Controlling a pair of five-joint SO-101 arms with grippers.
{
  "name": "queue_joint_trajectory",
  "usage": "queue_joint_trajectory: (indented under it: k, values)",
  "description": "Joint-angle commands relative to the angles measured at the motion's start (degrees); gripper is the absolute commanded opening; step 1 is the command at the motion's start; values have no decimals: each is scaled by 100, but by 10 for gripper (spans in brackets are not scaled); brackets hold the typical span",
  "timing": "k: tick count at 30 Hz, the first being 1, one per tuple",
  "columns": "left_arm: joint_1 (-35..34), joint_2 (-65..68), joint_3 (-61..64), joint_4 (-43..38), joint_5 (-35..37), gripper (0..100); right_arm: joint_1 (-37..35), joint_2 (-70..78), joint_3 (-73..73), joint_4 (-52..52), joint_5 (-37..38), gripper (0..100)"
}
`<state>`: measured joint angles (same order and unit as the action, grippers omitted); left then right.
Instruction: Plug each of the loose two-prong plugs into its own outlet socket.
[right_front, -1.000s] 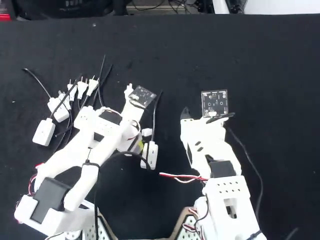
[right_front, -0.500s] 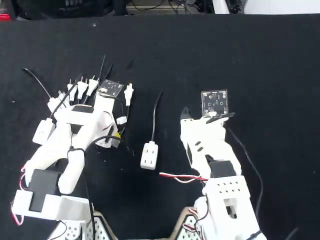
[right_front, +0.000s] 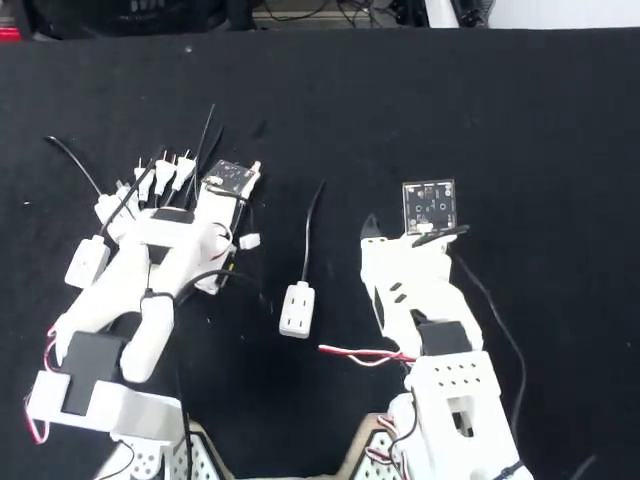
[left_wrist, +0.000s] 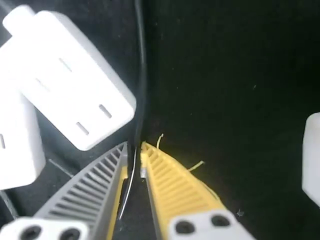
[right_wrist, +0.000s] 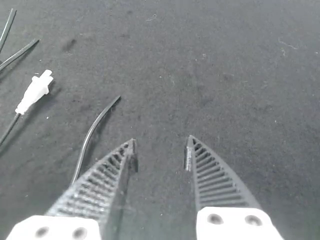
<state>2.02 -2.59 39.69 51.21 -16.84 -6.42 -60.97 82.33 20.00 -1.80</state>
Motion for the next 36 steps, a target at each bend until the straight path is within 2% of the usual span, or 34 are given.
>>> queue_joint_trajectory:
  k: [1, 5, 8, 14, 19, 22, 25, 29, 33, 36]
  values:
    - [-418, -378, -804, 1213, -53, 29, 114, -154, -31, -141, -35, 155]
    - [-822, -844, -1604, 2462, -53, 29, 105, -154, -31, -132, -35, 155]
    - [-1270, -1090, -1947, 2998, -229, 29, 105, -154, -31, -132, -35, 155]
    - [-2070, -1037, -1859, 3156, -1248, 59, 97, -163, -31, -132, -35, 155]
    - [-2519, -932, -2035, 3165, -1301, 256, 105, -163, -31, -123, -35, 155]
    - [-2668, -976, -2404, 3332, -1169, 245, 141, -171, -31, -123, -35, 155]
    - [-2325, -1099, -2853, 4097, -1108, 226, 422, -180, -75, -141, -53, 155]
    - [-1147, -1231, -2782, 4589, -949, 223, 826, -180, -127, -158, -79, 155]
    - [233, -1266, -1877, 3895, -484, 223, 853, -180, -119, -158, -79, 155]
    - [1086, -1213, -980, 2708, -132, 223, 879, -180, -110, -158, -79, 155]
